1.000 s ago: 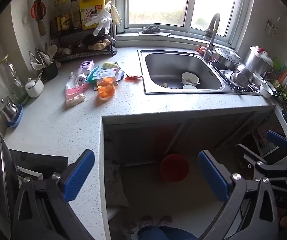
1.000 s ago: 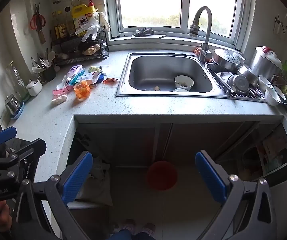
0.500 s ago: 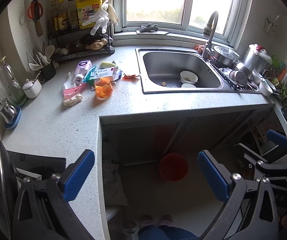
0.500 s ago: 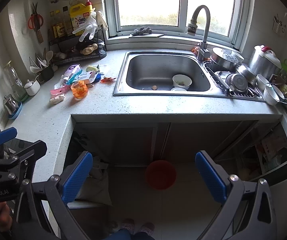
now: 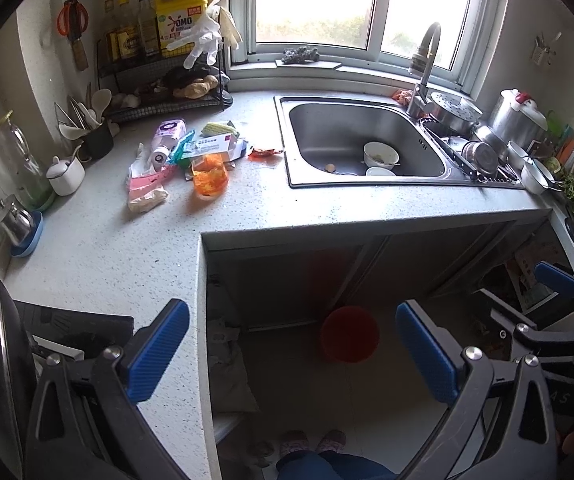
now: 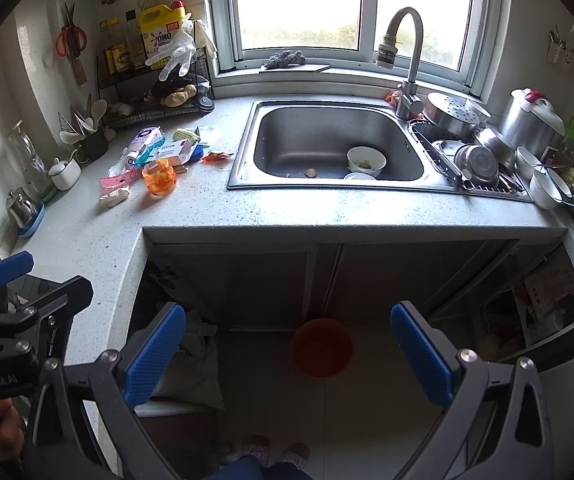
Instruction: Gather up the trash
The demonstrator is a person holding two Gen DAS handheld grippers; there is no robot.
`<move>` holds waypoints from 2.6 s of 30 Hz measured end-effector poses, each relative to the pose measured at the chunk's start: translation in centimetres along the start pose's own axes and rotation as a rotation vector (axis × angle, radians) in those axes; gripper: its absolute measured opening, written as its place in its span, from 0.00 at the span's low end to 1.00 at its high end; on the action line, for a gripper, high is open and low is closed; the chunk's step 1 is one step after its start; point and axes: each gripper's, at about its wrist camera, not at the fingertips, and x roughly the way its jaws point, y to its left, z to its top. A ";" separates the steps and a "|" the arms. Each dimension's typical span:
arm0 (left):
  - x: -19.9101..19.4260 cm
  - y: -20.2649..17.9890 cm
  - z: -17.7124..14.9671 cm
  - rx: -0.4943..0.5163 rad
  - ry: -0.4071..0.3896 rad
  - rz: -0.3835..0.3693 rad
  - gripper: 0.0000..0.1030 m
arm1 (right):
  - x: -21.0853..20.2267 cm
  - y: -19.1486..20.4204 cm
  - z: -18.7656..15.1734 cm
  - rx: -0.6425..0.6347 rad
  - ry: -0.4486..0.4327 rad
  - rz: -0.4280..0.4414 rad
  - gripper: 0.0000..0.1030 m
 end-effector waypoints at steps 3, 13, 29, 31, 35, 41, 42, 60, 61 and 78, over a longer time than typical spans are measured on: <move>0.0 0.2 0.1 0.000 0.001 -0.004 1.00 | 0.1 0.1 0.2 -0.001 -0.001 -0.005 1.00; 0.3 0.5 0.2 -0.013 0.009 -0.014 1.00 | 0.0 0.0 0.4 0.012 0.005 -0.006 1.00; 0.2 0.3 0.0 -0.005 0.005 -0.014 1.00 | 0.2 0.2 0.4 0.008 0.018 0.008 1.00; 0.2 0.2 0.0 -0.005 0.005 -0.013 1.00 | 0.3 0.1 0.3 0.007 0.018 0.010 1.00; 0.2 0.1 -0.1 -0.006 0.006 -0.012 1.00 | 0.3 0.1 0.3 0.006 0.018 0.009 1.00; 0.5 -0.9 0.2 -0.002 0.000 -0.018 1.00 | 0.3 -0.6 0.3 0.009 0.011 0.006 1.00; 0.6 -1.1 0.3 -0.001 -0.004 -0.018 1.00 | 0.2 -0.9 0.3 0.008 0.008 0.005 1.00; 6.6 0.4 6.7 -0.078 0.028 -0.017 1.00 | 5.0 -2.1 5.6 -0.046 0.009 0.048 1.00; 7.2 1.1 7.2 -0.088 0.030 -0.009 1.00 | 5.8 -1.7 6.5 -0.054 0.007 0.051 1.00; 18.8 19.2 16.0 -0.265 0.192 0.075 1.00 | 22.7 15.6 20.7 -0.311 0.192 0.251 1.00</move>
